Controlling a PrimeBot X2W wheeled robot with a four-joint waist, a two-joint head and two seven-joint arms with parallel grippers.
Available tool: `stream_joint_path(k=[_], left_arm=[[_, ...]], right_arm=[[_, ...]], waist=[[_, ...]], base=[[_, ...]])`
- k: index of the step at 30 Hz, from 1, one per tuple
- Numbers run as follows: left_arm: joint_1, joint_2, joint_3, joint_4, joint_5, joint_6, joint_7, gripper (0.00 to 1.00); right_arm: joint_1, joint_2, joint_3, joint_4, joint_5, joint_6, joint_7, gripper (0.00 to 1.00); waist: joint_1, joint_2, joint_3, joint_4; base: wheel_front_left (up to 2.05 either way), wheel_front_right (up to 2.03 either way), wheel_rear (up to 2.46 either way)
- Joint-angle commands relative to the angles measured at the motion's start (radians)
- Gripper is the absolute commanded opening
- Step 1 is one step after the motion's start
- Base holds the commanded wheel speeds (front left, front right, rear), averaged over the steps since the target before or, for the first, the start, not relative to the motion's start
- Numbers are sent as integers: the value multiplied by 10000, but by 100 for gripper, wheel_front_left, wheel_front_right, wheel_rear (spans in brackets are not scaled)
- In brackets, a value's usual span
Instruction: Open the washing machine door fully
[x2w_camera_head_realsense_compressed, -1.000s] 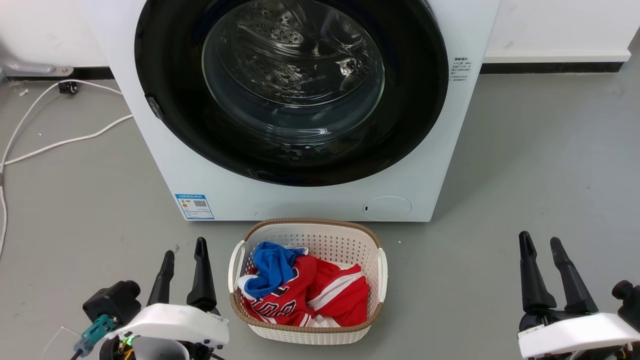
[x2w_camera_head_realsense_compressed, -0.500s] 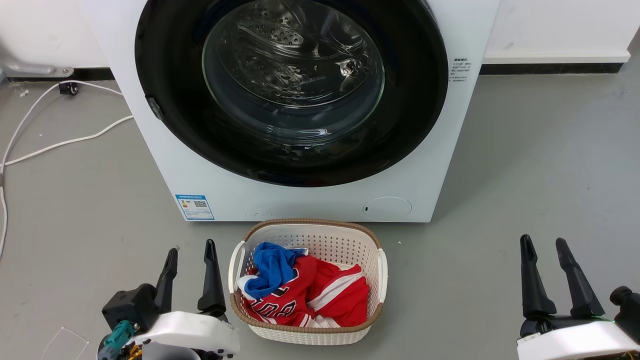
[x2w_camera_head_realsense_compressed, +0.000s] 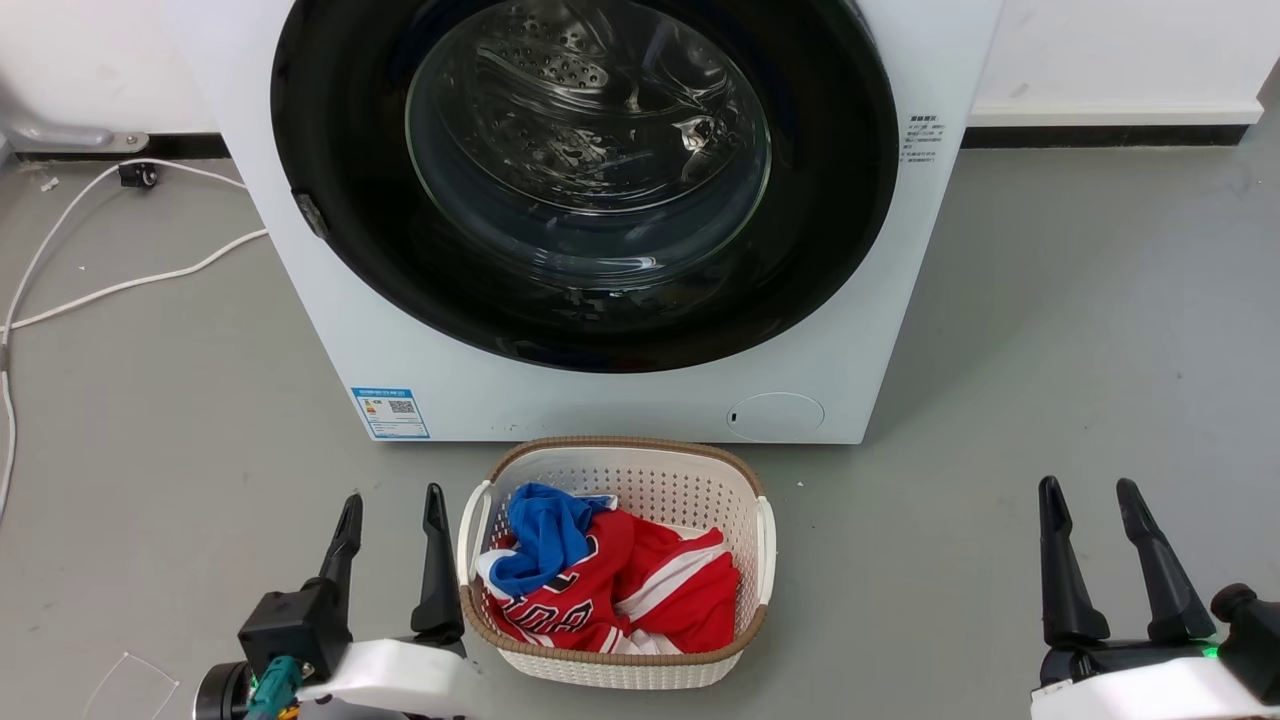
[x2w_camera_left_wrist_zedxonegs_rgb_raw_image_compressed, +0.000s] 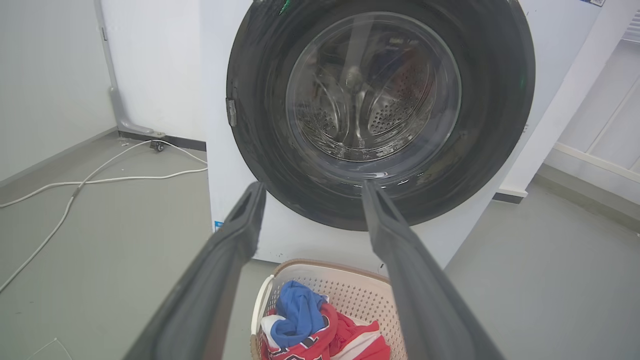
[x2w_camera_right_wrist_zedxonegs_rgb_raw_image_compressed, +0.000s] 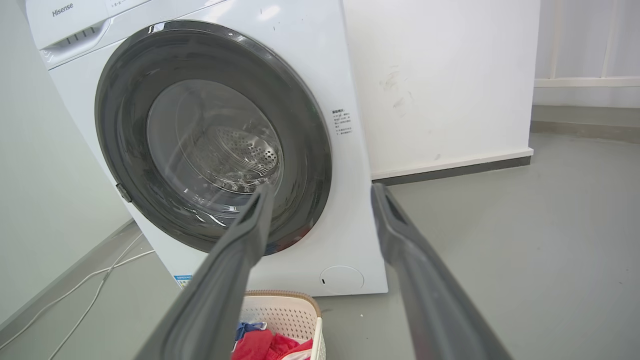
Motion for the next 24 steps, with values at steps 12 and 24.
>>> stream_joint_path(k=[12, 24], left_arm=[[135, -102, -151, -193, 1249, 76, -337, 100], [288, -304, -34, -86, 1874, -111, -532, 100]], right_arm=[[256, 6, 85, -351, -813, 23, -321, 100], [388, 12, 145, -492, -1216, 22, -525, 100]], waist=[[-1, -1, -5, -7], [-1, -1, -18, 0]], base=[[0, 0, 0], [0, 0, 0]])
